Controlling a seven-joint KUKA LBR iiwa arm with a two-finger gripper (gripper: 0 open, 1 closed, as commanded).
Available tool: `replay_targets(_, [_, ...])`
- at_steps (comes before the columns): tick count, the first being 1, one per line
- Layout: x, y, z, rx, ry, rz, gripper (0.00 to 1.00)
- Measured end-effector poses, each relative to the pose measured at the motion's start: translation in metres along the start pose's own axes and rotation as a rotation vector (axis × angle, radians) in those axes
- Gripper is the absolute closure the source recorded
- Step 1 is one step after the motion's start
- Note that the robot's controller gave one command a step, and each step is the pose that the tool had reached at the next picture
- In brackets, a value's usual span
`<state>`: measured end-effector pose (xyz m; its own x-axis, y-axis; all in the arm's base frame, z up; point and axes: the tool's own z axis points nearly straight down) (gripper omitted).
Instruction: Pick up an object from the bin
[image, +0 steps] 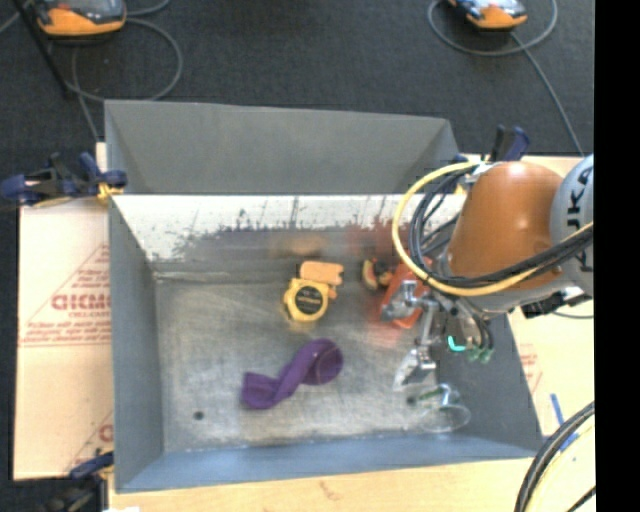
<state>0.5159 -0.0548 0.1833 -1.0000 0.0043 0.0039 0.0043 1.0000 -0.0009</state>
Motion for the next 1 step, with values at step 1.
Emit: replay_targets(1, [-0.0018,0.0000,-0.0035,0.001,-0.007,-0.002,0.00])
